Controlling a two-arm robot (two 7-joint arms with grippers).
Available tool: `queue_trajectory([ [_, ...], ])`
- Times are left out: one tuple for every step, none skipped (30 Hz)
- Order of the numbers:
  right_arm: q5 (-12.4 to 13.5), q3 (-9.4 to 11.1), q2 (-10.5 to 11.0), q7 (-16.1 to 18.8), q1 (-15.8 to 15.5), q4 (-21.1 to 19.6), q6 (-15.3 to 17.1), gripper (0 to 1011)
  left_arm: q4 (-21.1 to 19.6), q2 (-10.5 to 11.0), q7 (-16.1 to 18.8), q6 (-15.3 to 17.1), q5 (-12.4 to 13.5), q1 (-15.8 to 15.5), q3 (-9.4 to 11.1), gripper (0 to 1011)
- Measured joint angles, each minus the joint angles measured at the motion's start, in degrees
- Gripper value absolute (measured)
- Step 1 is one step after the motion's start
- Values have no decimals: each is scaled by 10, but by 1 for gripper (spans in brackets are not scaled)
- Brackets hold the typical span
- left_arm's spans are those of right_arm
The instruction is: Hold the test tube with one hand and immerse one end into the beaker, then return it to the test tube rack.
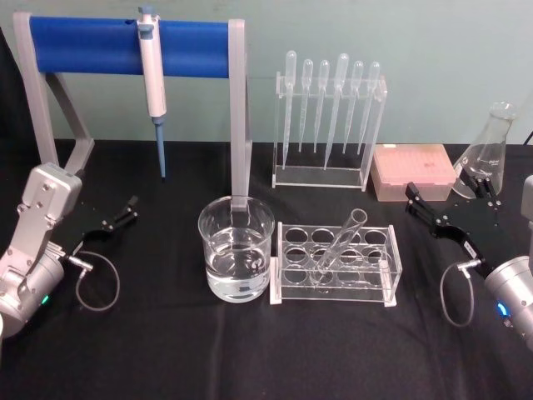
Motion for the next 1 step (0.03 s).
queue_trajectory([
  [0,0,0,0,0,0,0,1003,0,0,0,0,0,0,0,1000],
])
